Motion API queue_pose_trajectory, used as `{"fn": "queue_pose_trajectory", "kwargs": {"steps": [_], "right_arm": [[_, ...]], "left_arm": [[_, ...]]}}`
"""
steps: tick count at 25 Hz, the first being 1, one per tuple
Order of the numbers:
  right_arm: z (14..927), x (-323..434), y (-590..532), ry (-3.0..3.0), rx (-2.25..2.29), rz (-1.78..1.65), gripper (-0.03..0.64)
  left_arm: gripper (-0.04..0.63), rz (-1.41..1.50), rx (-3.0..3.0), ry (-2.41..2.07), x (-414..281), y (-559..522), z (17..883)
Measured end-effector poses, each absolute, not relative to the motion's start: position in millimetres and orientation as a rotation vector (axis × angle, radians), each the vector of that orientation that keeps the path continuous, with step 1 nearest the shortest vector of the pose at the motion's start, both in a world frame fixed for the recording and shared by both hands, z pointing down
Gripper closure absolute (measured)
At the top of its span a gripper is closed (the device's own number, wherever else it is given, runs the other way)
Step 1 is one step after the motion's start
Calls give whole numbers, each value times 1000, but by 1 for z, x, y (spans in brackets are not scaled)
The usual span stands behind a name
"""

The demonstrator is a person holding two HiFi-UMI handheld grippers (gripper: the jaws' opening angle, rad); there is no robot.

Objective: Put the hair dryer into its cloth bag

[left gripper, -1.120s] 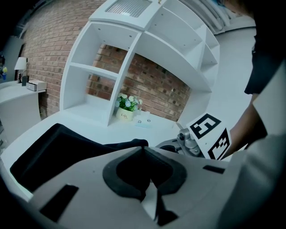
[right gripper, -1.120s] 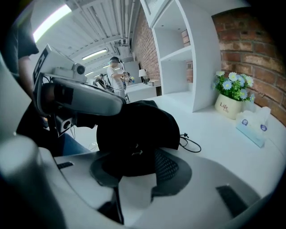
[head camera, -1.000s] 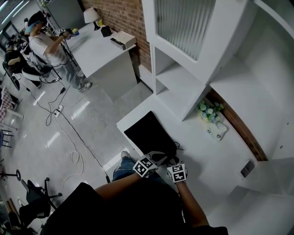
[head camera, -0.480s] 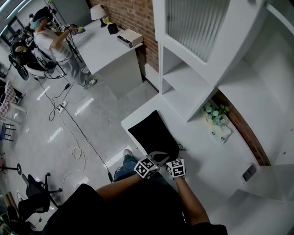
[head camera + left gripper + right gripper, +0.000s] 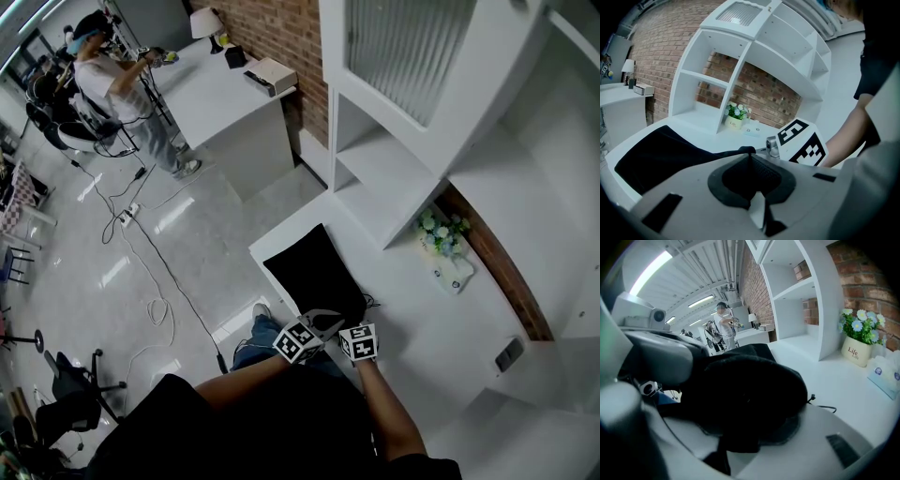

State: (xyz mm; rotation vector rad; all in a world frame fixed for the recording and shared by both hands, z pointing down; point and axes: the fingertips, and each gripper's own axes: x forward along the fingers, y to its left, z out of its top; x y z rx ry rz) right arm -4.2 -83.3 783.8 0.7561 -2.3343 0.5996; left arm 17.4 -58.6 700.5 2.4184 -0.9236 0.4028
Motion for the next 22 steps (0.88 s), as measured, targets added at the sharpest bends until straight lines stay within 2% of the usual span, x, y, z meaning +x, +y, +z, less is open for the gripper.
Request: {"fn": "queue_pose_trajectory", "kwargs": {"steps": [22], "right_arm": [[777, 68, -53, -2314, 929, 631, 457]], "left_arm": [[563, 568, 2438, -868, 45, -48, 738]]}}
